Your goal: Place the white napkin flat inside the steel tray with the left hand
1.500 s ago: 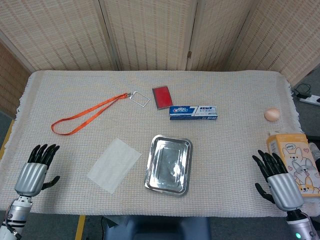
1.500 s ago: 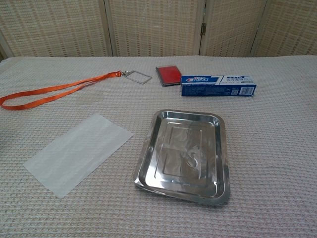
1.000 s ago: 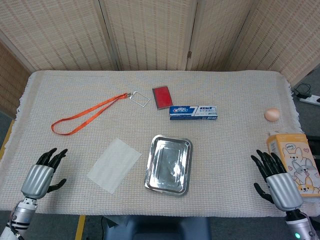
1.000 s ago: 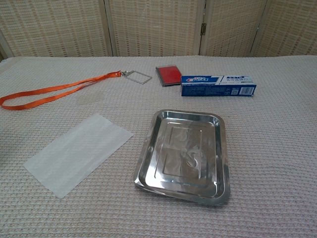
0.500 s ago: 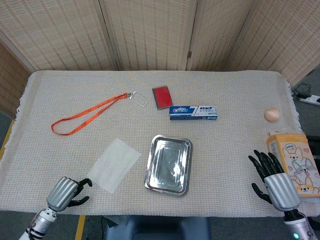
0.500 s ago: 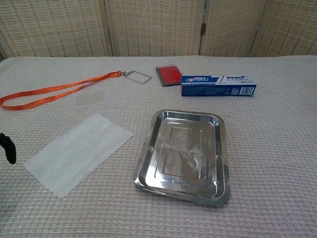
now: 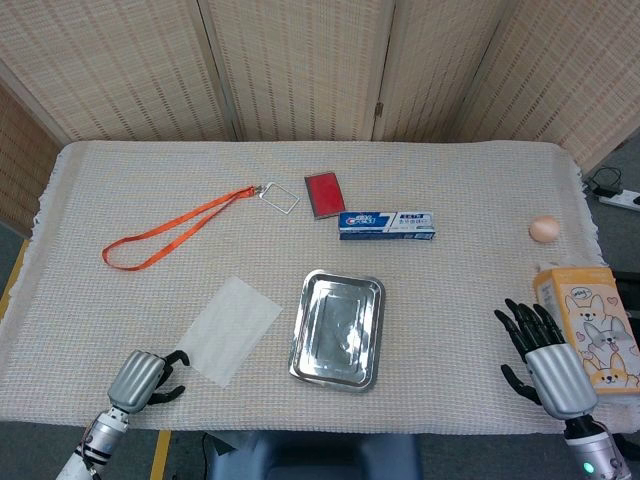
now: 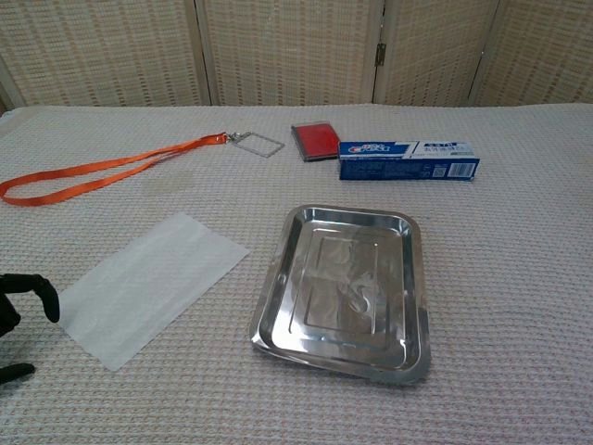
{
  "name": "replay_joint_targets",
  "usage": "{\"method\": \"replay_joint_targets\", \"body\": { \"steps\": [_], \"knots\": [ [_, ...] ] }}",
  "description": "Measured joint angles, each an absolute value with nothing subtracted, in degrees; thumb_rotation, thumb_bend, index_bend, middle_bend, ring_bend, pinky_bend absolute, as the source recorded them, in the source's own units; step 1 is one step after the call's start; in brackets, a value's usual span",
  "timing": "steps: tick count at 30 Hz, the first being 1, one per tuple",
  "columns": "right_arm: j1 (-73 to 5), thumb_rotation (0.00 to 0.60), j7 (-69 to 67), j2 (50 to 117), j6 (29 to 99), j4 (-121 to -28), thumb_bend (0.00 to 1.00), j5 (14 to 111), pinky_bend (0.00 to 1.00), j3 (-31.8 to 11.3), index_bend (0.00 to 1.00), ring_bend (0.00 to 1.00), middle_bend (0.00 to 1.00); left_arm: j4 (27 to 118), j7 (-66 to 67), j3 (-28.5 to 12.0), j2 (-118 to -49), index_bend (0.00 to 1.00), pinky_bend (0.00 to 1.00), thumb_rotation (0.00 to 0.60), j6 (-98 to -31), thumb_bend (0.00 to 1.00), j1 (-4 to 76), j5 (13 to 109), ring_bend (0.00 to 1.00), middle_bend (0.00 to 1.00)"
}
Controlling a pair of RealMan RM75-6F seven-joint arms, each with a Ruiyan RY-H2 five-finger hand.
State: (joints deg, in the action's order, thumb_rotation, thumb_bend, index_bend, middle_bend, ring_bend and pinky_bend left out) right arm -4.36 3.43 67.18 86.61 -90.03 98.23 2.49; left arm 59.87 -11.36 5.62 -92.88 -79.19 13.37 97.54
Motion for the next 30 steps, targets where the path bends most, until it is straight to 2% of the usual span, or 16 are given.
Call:
{"method": "replay_joint_targets", "body": {
  "steps": [6,30],
  "knots": [
    [-4.43,0.600,3.42,67.24,86.44,-89.93,0.40,97.88,0.00,2.37,0.00,0.00,0.00,59.06,-10.85,4.70,-93.65,0.47,1.00,0.600,-76.83,0.29,14.35,95.62,0.97,1.00],
    [-4.49,0.600,3.41,67.13,86.30,-90.02,0.40,97.39,0.00,2.33,0.00,0.00,0.00,57.40,-10.79,4.58,-95.36,0.44,1.00,0.600,-74.38,0.29,17.37,95.05,0.97,1.00]
  ]
}}
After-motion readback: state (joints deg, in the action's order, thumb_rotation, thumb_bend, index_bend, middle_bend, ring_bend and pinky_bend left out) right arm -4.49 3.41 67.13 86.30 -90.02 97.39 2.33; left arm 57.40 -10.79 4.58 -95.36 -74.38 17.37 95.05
